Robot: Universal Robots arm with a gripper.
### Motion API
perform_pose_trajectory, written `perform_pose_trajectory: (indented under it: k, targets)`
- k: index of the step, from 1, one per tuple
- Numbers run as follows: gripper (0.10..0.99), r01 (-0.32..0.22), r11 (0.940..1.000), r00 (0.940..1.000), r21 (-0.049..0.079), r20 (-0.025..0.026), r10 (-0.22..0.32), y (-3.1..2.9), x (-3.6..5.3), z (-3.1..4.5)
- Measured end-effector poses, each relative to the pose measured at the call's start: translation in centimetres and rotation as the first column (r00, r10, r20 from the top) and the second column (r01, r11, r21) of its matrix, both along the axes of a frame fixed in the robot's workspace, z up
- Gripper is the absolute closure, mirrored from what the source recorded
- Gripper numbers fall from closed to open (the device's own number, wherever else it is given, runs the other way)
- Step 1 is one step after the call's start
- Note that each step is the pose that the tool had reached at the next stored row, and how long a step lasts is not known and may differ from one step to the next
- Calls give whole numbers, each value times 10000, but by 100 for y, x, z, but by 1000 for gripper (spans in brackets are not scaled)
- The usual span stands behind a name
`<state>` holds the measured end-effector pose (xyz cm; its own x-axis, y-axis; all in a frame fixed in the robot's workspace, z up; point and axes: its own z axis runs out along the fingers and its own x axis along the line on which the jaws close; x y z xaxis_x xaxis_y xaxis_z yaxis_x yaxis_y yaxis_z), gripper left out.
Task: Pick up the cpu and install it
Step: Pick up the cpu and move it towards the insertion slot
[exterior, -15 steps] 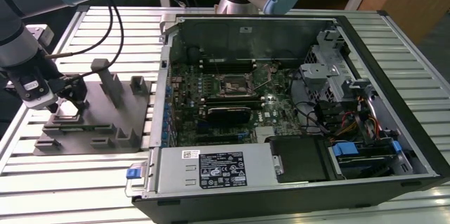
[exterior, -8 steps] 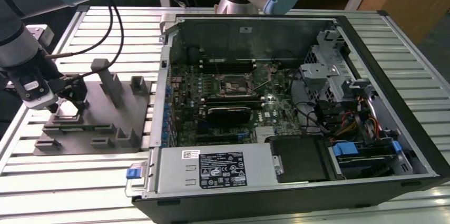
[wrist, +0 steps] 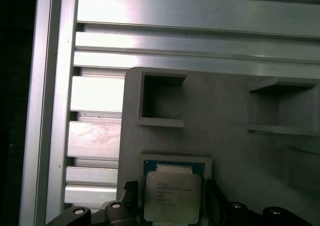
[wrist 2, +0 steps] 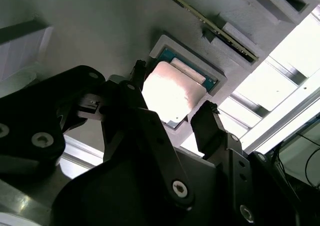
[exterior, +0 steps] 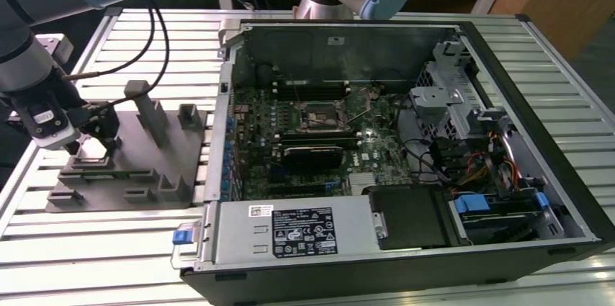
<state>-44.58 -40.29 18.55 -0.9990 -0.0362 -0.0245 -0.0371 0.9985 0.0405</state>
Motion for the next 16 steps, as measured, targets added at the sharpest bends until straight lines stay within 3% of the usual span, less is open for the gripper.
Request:
perform_pose_trajectory:
  k: [16]
  targets:
    - [439, 440, 9990, 9990, 0, 0, -440, -5, 28, -24]
